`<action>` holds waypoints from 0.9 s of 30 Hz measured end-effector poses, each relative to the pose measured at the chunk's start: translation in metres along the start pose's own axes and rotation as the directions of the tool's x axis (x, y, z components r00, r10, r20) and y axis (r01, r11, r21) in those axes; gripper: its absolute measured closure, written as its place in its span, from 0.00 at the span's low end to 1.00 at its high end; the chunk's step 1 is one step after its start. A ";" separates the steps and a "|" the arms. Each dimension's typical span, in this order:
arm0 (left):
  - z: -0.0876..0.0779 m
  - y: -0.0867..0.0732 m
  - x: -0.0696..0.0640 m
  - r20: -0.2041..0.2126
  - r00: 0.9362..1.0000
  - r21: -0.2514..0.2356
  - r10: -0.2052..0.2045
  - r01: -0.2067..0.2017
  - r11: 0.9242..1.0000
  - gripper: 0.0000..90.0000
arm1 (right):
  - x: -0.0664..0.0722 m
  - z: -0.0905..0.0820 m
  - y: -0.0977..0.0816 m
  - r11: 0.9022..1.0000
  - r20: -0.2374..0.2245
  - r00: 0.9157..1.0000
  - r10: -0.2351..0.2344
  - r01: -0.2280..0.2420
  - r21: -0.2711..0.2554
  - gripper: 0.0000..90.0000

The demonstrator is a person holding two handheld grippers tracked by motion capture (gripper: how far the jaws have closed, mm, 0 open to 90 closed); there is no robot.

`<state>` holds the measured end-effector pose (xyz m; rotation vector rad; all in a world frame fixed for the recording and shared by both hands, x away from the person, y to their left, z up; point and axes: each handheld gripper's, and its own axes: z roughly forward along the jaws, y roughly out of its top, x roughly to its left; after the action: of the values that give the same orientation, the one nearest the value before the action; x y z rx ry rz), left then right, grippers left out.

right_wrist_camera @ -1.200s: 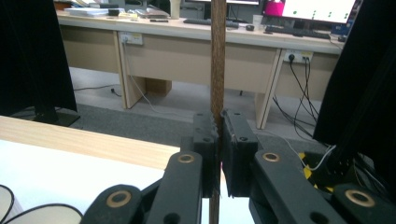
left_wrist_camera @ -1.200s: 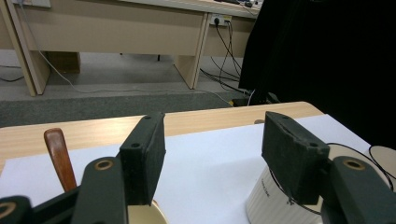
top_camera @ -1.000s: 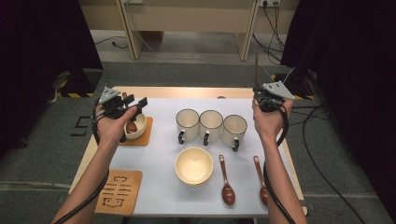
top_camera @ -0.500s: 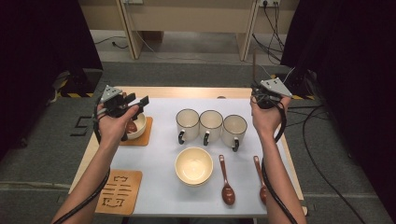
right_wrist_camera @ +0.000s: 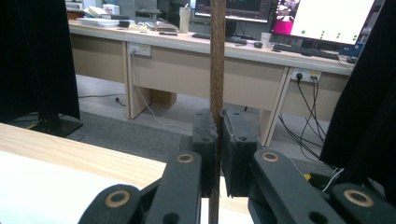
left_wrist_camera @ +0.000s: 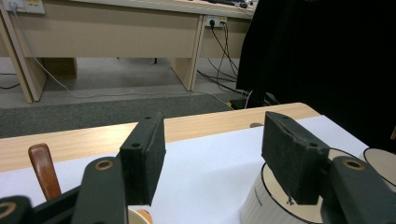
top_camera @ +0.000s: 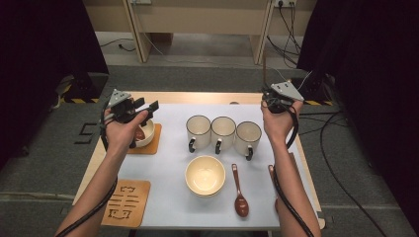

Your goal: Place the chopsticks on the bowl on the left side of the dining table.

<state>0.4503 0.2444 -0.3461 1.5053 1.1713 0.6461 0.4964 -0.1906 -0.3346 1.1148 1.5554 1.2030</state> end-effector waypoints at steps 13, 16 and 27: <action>0.004 0.000 -0.004 0.007 1.000 -0.004 -0.003 0.003 1.000 0.43 | 0.009 0.009 0.000 1.000 -0.021 1.000 0.007 -0.007 -0.006 0.95; 0.004 0.001 -0.005 0.007 1.000 -0.002 -0.002 0.002 1.000 0.43 | 0.011 0.012 0.001 1.000 -0.025 1.000 0.000 0.000 -0.007 0.95; 0.005 0.002 -0.006 0.006 1.000 -0.003 0.000 0.000 1.000 0.43 | 0.020 0.017 0.004 1.000 -0.041 0.999 -0.010 0.010 -0.013 0.95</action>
<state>0.4531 0.2376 -0.3441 1.5039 1.1652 0.6425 0.5089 -0.1665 -0.3353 1.0789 1.5799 1.2350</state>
